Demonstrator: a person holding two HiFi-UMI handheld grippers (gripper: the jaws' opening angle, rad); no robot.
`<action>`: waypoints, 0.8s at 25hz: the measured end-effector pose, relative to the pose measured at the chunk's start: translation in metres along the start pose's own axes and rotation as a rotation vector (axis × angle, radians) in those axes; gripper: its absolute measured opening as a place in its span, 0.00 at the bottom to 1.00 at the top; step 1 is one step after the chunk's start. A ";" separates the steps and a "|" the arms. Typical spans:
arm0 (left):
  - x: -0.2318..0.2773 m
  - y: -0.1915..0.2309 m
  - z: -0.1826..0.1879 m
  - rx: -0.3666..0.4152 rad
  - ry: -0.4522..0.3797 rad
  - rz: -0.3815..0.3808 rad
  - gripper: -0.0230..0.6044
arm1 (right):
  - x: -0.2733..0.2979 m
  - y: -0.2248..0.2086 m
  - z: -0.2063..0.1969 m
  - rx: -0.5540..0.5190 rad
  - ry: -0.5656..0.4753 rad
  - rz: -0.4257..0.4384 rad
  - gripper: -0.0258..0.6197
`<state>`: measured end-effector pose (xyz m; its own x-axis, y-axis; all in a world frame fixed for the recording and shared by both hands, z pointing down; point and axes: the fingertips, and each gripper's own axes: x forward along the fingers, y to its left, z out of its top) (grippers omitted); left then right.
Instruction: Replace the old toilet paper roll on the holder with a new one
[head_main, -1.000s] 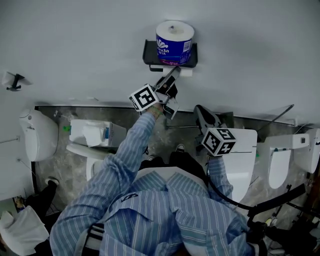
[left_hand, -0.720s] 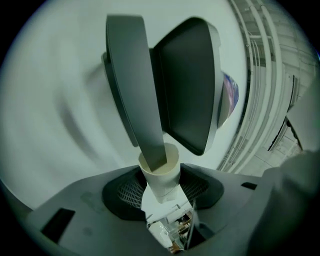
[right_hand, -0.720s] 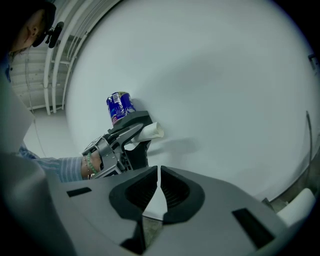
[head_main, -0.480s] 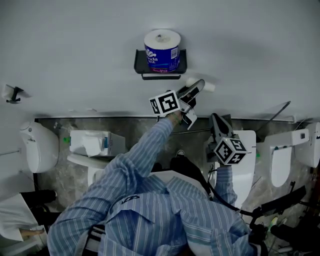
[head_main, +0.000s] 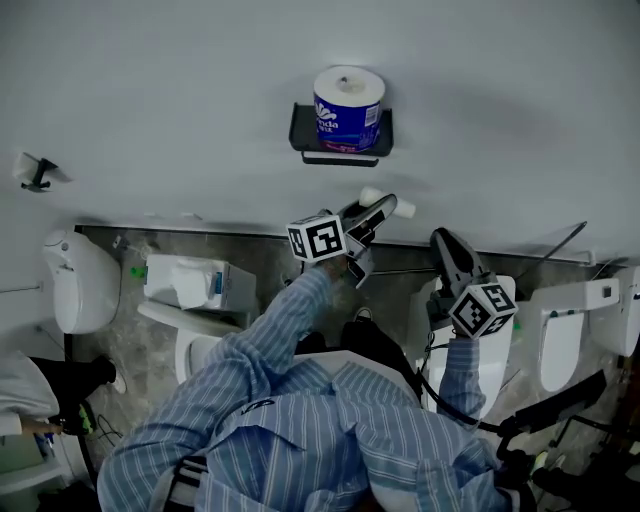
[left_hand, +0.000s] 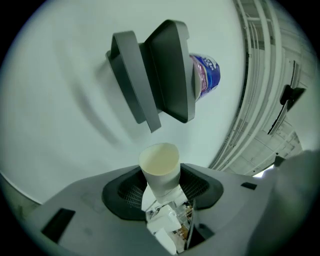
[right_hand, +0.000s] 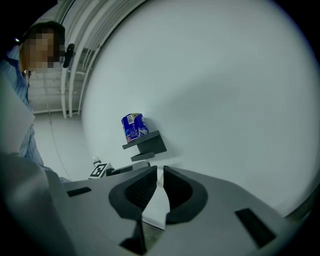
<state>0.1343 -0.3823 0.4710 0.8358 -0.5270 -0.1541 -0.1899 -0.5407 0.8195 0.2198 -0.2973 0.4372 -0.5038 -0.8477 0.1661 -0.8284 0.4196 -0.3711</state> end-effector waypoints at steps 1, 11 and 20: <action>-0.007 0.001 0.003 0.013 -0.007 0.009 0.36 | 0.006 0.005 0.004 -0.034 -0.008 0.016 0.08; -0.090 0.003 0.035 0.267 -0.026 0.116 0.36 | 0.082 0.076 0.045 -0.231 -0.012 0.149 0.46; -0.180 0.026 0.027 0.360 0.029 0.237 0.36 | 0.147 0.112 0.108 -0.328 -0.063 0.096 0.64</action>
<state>-0.0351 -0.3187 0.5053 0.7606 -0.6482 0.0349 -0.5417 -0.6041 0.5845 0.0794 -0.4094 0.3216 -0.5753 -0.8136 0.0842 -0.8179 0.5713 -0.0675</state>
